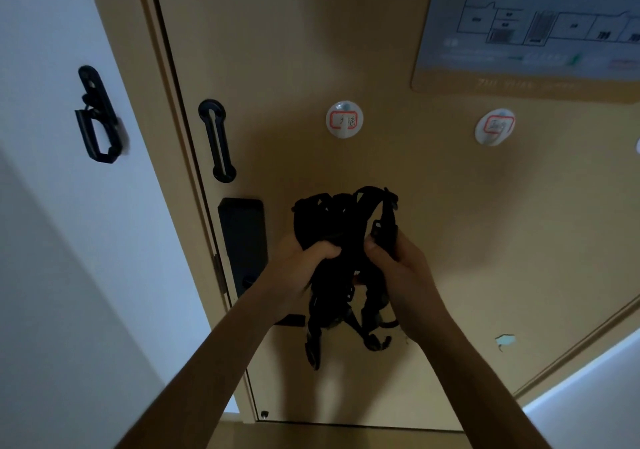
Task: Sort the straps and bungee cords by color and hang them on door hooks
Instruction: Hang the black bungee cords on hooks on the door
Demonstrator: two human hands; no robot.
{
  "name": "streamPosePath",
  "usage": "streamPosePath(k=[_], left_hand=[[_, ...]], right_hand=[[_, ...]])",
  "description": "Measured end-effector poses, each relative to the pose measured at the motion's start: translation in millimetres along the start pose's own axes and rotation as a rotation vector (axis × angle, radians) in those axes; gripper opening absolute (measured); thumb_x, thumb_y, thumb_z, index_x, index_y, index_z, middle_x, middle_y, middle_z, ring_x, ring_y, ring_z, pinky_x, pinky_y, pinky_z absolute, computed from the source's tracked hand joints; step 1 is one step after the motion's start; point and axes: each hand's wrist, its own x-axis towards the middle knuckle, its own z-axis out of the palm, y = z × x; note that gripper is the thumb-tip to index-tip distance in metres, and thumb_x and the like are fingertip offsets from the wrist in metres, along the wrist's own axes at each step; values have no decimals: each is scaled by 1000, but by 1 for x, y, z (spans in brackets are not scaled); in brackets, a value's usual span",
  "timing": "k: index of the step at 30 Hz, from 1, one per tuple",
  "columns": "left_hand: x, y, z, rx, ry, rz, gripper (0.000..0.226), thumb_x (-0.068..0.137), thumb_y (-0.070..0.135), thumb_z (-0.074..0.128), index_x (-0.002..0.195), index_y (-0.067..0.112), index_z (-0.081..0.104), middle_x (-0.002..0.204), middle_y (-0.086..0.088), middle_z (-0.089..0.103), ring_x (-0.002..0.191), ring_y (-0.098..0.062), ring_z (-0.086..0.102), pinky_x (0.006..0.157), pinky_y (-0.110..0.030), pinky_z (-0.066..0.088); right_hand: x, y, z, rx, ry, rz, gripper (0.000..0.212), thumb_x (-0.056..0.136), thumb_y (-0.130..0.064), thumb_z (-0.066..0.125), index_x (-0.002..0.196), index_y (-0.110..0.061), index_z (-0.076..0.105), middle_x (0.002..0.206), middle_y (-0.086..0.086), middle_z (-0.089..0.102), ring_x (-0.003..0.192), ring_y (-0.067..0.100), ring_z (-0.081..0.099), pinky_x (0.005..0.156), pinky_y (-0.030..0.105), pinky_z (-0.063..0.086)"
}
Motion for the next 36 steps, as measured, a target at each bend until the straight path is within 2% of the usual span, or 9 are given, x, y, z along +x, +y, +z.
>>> streamPosePath(k=[4, 8, 11, 16, 20, 21, 25, 33, 36], left_hand=[[-1, 1, 1, -92, -85, -9, 26, 86, 1, 52, 102, 16, 66, 99, -9, 69, 96, -26, 66, 84, -40, 53], [-3, 4, 1, -168, -156, -25, 24, 78, 1, 55, 91, 15, 69, 80, -2, 71, 79, -19, 68, 69, -29, 54], [-4, 3, 3, -87, -195, 56, 30, 73, 5, 64, 101, 15, 66, 87, -1, 72, 88, -17, 69, 71, -24, 54], [-1, 4, 2, -35, -119, 112, 30, 79, 1, 68, 105, 16, 67, 95, -3, 72, 95, -22, 68, 78, -29, 55], [2, 4, -1, 15, 25, 137, 1, 83, -2, 62, 83, -3, 62, 66, -8, 61, 63, -20, 61, 65, -32, 48], [3, 3, -2, 44, 44, 151, 7, 84, -3, 62, 78, -6, 62, 62, -9, 59, 59, -21, 59, 63, -32, 48], [4, 7, -3, 91, 65, 198, 12, 84, -3, 61, 77, 3, 69, 66, -7, 69, 71, -24, 66, 73, -29, 52], [7, 15, -7, 131, 42, 203, 12, 87, -1, 59, 82, -5, 69, 56, -6, 65, 55, -20, 61, 58, -24, 51], [6, 18, -4, 113, 35, 123, 13, 86, 4, 61, 76, 0, 69, 56, -9, 60, 55, -20, 58, 61, -30, 47]], right_hand=[[4, -3, 2, 119, -29, 86, 27, 92, -21, 58, 117, -14, 61, 110, 8, 70, 102, 24, 68, 87, 39, 56], [4, -8, 1, 101, -27, 48, 19, 90, -17, 61, 107, -10, 67, 101, 15, 71, 91, 37, 67, 76, 46, 54], [5, -8, 5, 43, 8, 2, 18, 88, -16, 63, 106, -10, 66, 97, 20, 70, 88, 44, 65, 72, 56, 53], [5, -8, 0, 93, -39, 4, 18, 88, -15, 63, 103, -6, 66, 77, 0, 69, 66, 15, 64, 57, 27, 50], [8, -11, -9, 102, 15, -39, 15, 86, -3, 62, 100, -4, 67, 91, 11, 73, 84, 25, 71, 74, 33, 57], [10, -12, -11, 93, 29, -51, 17, 86, -2, 63, 101, -6, 67, 96, 14, 72, 89, 27, 71, 78, 35, 58], [14, -13, -20, -4, 88, -104, 10, 84, -3, 65, 93, -3, 66, 94, 22, 67, 89, 36, 66, 81, 45, 55], [20, -18, -28, 43, 102, -146, 4, 87, 3, 58, 91, 3, 58, 67, 9, 65, 66, 29, 65, 68, 40, 55], [20, -17, -26, -39, 8, -127, 10, 89, -10, 60, 94, -1, 59, 71, 9, 63, 70, 30, 63, 76, 48, 53]])
